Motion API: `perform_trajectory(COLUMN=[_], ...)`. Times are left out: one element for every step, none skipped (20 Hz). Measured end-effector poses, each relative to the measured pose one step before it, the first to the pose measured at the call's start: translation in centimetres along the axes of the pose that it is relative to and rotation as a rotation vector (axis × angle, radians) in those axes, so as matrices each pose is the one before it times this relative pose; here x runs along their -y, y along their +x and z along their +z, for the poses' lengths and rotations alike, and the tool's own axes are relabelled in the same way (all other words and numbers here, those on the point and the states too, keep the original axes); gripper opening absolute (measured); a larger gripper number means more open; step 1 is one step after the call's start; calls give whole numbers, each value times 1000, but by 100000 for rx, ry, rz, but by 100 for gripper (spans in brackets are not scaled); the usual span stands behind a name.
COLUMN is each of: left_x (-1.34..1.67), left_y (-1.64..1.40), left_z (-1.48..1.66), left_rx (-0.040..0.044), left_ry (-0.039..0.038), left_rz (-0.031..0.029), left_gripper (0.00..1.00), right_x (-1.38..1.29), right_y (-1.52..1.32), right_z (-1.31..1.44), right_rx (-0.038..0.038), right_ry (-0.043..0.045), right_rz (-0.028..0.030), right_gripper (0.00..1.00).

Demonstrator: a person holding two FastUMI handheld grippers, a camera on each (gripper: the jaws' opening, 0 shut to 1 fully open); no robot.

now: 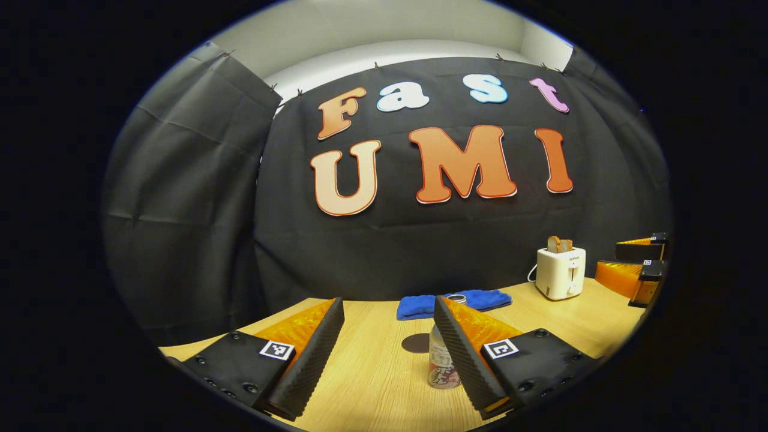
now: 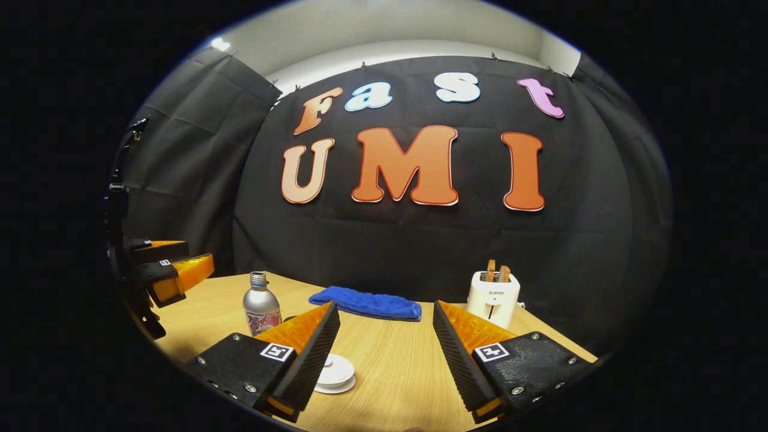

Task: Open the teacup lid with one hand, grasp the water bottle and pour water into the teacup with the other hand; after pouring, place the water bottle on the coaster and then close the teacup lid.

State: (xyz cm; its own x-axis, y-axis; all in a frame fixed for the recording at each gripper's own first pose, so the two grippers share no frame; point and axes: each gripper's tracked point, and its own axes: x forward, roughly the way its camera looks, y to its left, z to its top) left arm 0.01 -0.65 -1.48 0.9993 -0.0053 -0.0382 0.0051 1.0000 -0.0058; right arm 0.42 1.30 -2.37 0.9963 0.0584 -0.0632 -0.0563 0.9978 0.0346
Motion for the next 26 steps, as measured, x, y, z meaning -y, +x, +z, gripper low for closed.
perform_trajectory(left_x=[15,77,53,32,97,66,45,30,43,29,-10,-9,5,-4,-2,-49,14,-33,-109,-146,-165,-185,-76,-67,-19,143], left_y=[-13,-53,-57,-43,-15,-26,-101,-7,-17,-56,27,-30,-14,144,101,22,43,44,79,81,139,311,128,160,189,146], left_z=[-86,-96,-191,-126,-122,-166,-263,-167,-307,-301,-324,-262,-247,-190,-126,-249,-238,-326,-193,-342,-220,-393,-197,-263,-31,-94], left_rx=[-313,-305,-153,-347,-259,-403,-488,-487,-818,-659,-775,-637,-585,-479,-356,-429,-627,-680,-658,-829,-735,-1154,-693,-778,-356,-175], left_ry=[62,321,536,421,214,-119,-224,-298,-178,16,189,177,115,129,204,67,-44,-88,-173,23,20,62,69,92,133,224], left_rz=[-233,-363,-251,-87,-280,-240,-404,-116,-114,-53,49,-75,-65,-32,33,89,-216,29,-9,285,370,668,207,177,-134,-158], left_gripper=[100,99,100,100,100,100,100,100,100,100,100,100,100,97,94,94,94,100,99,99,99,99,99,99,99,99], right_x=[-386,-548,-449,-309,-658,-649,-565,-408,-406,-508,-426,-355,-298,-385,-344,-359,-230,-37,75,-64,17,-36,-62,47,124,174], right_y=[130,222,283,194,243,243,304,329,410,329,332,458,432,363,403,431,432,398,321,306,353,530,341,183,75,136], right_z=[-278,-397,-538,-544,-447,-725,-540,-475,-423,-410,-388,-367,-483,-457,-414,-417,-541,-483,-690,-468,-324,-526,-428,-457,-45,56], right_rx=[-853,-1101,-1780,-1650,-1369,-1800,-1622,-1611,-1590,-1371,-1574,-1543,-1916,-1658,-1955,-1571,-2134,-2107,-2027,-1504,-1094,-1360,-1128,-1377,-163,257], right_ry=[434,217,-222,-206,18,278,637,829,607,557,321,172,-84,-61,257,533,769,548,581,764,825,685,31,-252,-193,16], right_rz=[927,1359,1191,1020,1537,1446,1755,1492,1419,1238,1319,772,587,1053,980,1220,703,27,172,491,342,619,193,-169,-171,-538], right_gripper=[94,94,94,94,94,94,94,94,94,94,94,93,92,92,92,91,90,88,88,88,88,85,81,80,80,78])
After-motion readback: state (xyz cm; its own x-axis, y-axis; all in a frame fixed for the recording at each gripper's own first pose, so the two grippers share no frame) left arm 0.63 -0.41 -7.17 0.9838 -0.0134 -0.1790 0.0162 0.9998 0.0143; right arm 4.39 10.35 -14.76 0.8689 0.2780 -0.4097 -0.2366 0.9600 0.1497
